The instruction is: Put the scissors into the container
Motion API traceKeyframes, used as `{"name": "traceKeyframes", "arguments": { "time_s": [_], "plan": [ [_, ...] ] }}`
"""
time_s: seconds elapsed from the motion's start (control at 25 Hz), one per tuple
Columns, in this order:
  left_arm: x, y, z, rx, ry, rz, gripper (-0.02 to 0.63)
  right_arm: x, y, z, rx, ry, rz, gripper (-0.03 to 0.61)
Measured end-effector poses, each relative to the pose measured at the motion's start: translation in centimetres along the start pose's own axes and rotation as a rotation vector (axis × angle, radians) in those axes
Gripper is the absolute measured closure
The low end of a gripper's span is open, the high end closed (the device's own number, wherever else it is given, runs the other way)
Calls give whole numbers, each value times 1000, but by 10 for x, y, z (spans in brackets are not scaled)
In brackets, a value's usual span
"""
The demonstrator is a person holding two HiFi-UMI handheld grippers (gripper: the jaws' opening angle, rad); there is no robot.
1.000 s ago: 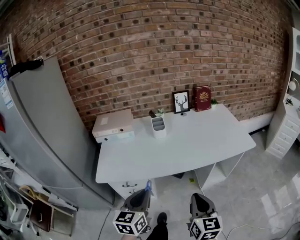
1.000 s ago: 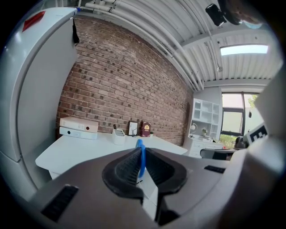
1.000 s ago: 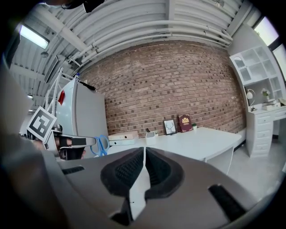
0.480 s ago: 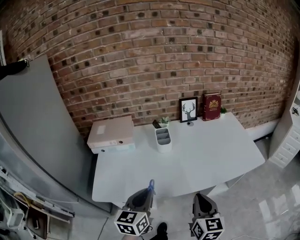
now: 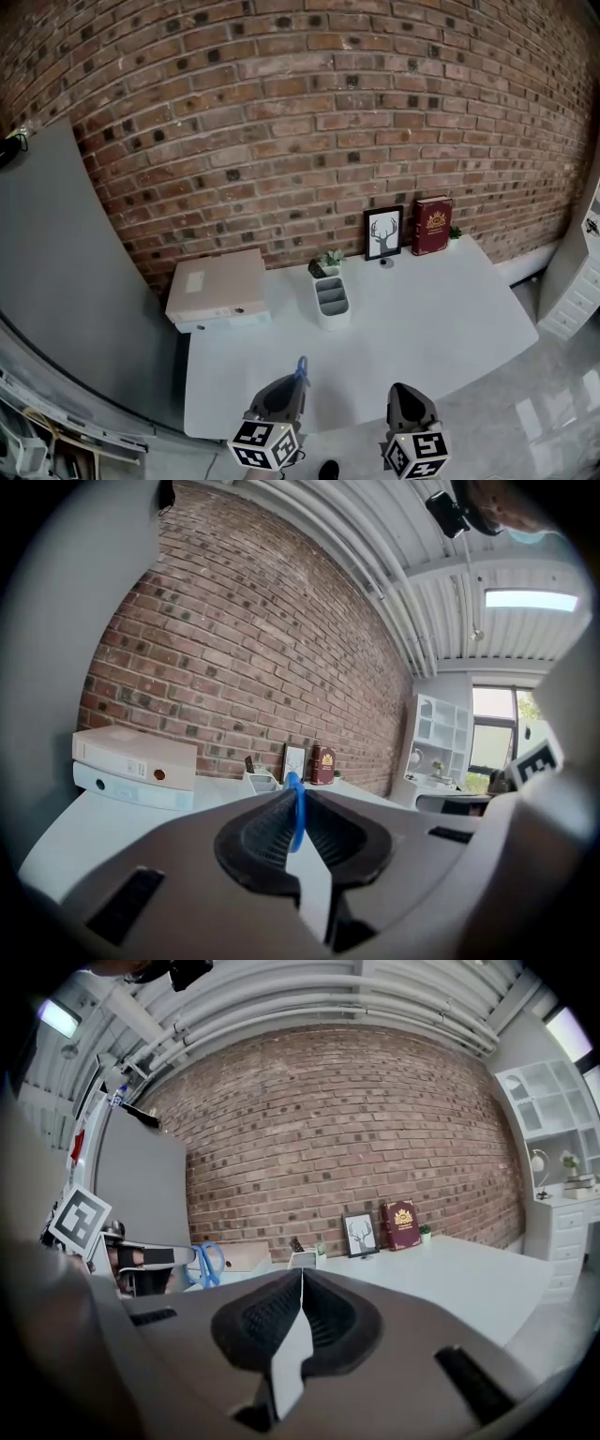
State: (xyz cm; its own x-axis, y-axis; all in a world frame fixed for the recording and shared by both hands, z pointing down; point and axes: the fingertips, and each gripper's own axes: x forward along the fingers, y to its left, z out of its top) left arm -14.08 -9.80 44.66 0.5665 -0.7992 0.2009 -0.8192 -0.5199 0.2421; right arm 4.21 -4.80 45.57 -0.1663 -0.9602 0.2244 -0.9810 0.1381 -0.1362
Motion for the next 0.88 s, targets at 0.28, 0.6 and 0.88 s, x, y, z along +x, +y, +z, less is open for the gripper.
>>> {"name": "traceKeyframes", "arguments": {
  "time_s": [0.28, 0.6, 0.88],
  "plan": [
    [34, 18, 15, 5, -8, -8, 583, 35, -3, 8, -17, 20, -1, 577],
    [72, 30, 30, 11, -14, 3, 583, 75, -21, 16, -8, 33, 11, 577],
    [106, 41, 46, 15, -25, 34, 583, 115, -35, 27, -8, 32, 47, 577]
  ]
}}
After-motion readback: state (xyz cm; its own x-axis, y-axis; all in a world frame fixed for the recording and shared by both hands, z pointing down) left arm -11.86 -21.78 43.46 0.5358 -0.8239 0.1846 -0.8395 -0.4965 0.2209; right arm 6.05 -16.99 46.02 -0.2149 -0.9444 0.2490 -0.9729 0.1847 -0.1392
